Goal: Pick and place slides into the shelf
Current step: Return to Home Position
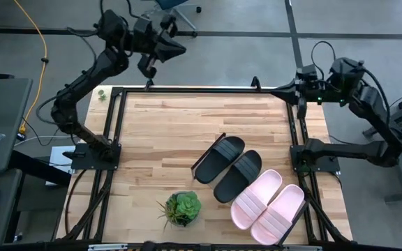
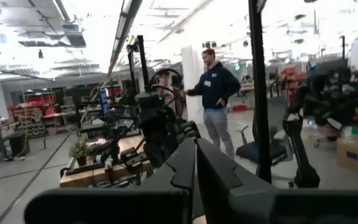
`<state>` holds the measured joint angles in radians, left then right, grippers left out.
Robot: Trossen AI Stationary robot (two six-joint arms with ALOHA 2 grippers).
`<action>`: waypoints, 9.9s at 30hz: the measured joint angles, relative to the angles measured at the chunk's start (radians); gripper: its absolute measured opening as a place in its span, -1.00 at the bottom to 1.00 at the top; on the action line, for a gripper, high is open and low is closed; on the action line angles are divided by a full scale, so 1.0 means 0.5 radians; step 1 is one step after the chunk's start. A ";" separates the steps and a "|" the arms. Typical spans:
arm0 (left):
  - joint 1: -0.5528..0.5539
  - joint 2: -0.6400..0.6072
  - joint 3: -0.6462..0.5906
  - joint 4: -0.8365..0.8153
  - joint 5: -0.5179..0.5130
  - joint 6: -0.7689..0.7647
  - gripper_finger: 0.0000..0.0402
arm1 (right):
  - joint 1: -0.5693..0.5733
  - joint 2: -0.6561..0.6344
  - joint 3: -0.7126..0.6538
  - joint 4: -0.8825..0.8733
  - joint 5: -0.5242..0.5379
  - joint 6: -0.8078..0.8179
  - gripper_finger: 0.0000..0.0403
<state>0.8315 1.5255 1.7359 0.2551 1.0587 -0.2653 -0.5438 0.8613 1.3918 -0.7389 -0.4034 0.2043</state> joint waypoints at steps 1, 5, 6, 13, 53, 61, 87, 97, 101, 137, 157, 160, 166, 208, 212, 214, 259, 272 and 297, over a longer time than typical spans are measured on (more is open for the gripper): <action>-0.010 -0.042 0.000 -0.085 -0.001 0.066 -0.98 | 0.000 -0.010 -0.007 0.025 -0.020 0.000 -0.99; -0.123 -0.241 0.000 -0.688 -0.260 0.589 -0.99 | 0.000 -0.072 -0.126 0.233 -0.057 0.063 -0.99; -0.162 -0.302 0.000 -0.894 -0.400 0.751 -0.99 | 0.000 -0.092 -0.185 0.317 -0.086 0.097 -1.00; -0.597 -0.560 -0.020 -1.567 -1.458 1.296 -1.00 | 0.002 -0.257 -0.761 1.110 -0.228 0.516 -1.00; -1.274 -1.653 -2.615 0.537 -2.253 0.825 -1.00 | 0.098 -1.264 -1.967 1.895 -0.148 1.257 -1.00; -1.274 -1.864 -2.907 0.542 -2.232 0.787 -1.00 | 0.098 -1.268 -1.967 1.876 -0.140 1.231 -1.00; -1.271 -2.655 -3.187 -0.174 -1.964 0.457 -1.00 | 0.127 -1.221 -2.150 2.111 0.261 0.688 -1.00; -1.271 -3.018 -3.187 -0.559 -1.762 0.390 -1.00 | 0.183 -1.214 -2.586 2.818 0.352 0.644 -1.00; -1.271 -3.038 -3.193 -0.701 -1.759 0.414 -1.00 | 0.195 -1.214 -2.661 2.813 0.344 0.695 -1.00; -1.271 -3.038 -3.187 -1.398 -1.937 0.484 -1.00 | 0.228 -1.212 -2.763 1.611 -0.083 -0.238 -1.00; -1.271 -3.038 -3.396 -0.236 -2.436 1.015 -1.00 | 0.228 -1.212 -2.763 1.609 -0.083 -0.163 -1.00; -1.271 -3.033 -3.448 -0.146 -2.428 1.011 -1.00 | 0.227 -1.212 -2.763 1.608 -0.082 -0.148 -1.00; -1.271 -3.035 -3.445 -0.164 -2.428 1.075 -1.00 | 0.228 -1.212 -2.763 1.608 -0.086 -0.177 -1.00; -1.271 -2.909 -3.444 -0.491 -2.184 1.106 -1.00 | 0.227 -1.199 -2.763 1.603 0.008 -0.162 -1.00; -1.271 -2.909 -3.444 -0.491 -2.184 1.105 -1.00 | 0.227 -1.199 -2.763 1.603 0.008 -0.162 -1.00; -1.271 -2.909 -3.444 -0.491 -2.184 1.105 -1.00 | 0.227 -1.199 -2.763 1.603 0.008 -0.163 -1.00; -1.271 -2.910 -3.444 -0.491 -2.185 1.105 -1.00 | 0.227 -1.199 -2.763 1.604 0.008 -0.163 -1.00; -1.271 -2.910 -3.444 -0.491 -2.185 1.105 -1.00 | 0.227 -1.199 -2.763 1.604 0.008 -0.163 -1.00; -1.271 -2.910 -3.444 -0.491 -2.184 1.105 -1.00 | 0.227 -1.199 -2.763 1.604 0.008 -0.163 -1.00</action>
<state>0.1959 0.0708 0.0139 0.0093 -0.0335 0.2871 -0.4301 0.2617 0.0105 0.0631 -0.3992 0.1226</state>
